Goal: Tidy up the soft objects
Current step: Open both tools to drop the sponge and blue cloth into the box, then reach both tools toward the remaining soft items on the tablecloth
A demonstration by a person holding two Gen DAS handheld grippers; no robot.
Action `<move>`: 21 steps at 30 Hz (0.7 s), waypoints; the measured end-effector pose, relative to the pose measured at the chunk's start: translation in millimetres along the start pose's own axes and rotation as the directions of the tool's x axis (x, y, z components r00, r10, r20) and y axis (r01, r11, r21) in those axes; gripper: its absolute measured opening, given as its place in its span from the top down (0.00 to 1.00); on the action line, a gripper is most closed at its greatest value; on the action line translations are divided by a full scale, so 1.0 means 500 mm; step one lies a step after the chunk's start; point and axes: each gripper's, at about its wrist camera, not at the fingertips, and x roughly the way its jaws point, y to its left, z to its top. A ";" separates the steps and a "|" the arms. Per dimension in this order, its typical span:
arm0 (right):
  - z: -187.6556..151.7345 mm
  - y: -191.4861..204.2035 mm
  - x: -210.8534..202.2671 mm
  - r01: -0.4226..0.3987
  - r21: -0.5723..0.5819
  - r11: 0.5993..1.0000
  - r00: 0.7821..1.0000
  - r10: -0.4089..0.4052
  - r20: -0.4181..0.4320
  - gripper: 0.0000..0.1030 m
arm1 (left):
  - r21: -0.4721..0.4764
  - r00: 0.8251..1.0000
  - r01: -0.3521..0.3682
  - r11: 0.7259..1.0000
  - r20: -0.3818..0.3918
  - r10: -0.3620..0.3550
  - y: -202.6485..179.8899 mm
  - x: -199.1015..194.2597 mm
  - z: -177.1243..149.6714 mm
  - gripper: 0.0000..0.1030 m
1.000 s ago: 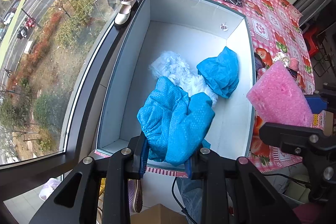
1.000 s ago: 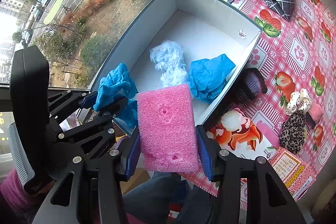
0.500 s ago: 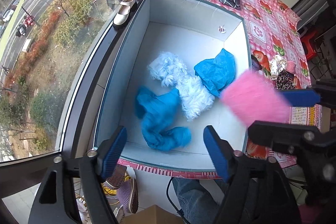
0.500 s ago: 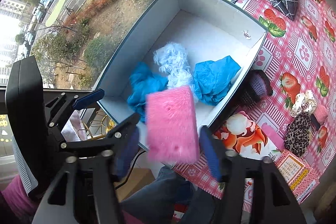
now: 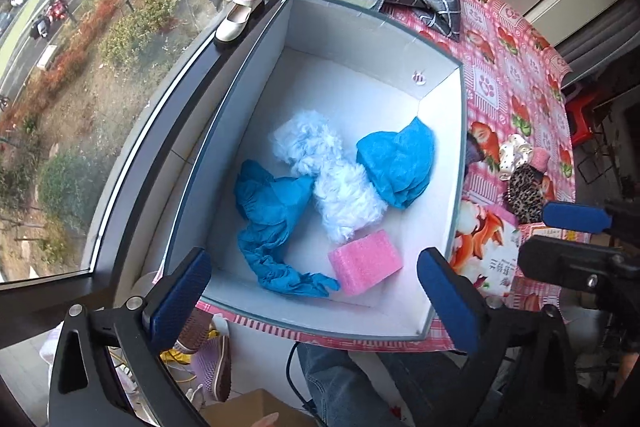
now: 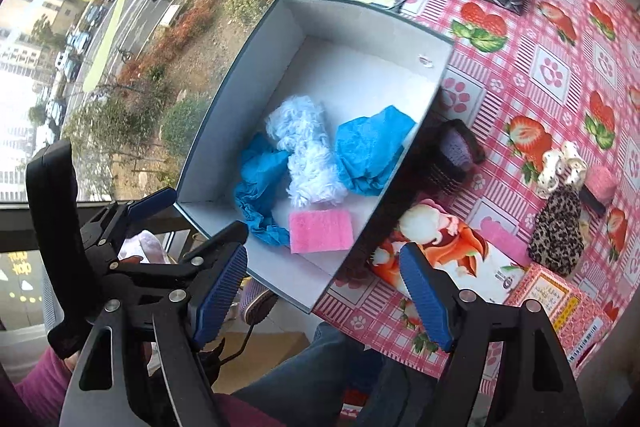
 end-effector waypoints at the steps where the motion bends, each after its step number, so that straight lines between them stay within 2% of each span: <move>1: -0.002 -0.011 -0.008 -0.006 0.015 1.000 1.000 0.006 0.005 0.23 | 0.008 1.000 0.000 1.000 0.002 0.000 -0.007 -0.004 0.004 0.00; 10: -0.019 -0.170 -0.124 -0.035 0.200 0.979 0.995 0.016 0.095 0.22 | 0.163 0.999 0.020 0.986 0.022 -0.024 -0.130 -0.031 0.041 0.00; 16: -0.053 -0.327 -0.203 -0.049 0.357 0.933 0.989 -0.004 0.147 0.22 | 0.245 0.998 0.064 0.967 -0.018 -0.061 -0.232 -0.019 0.065 0.00; 21: -0.091 -0.447 -0.223 -0.058 0.473 0.879 0.987 -0.020 0.158 0.22 | 0.306 0.995 0.094 0.948 -0.071 -0.076 -0.334 0.012 0.088 0.00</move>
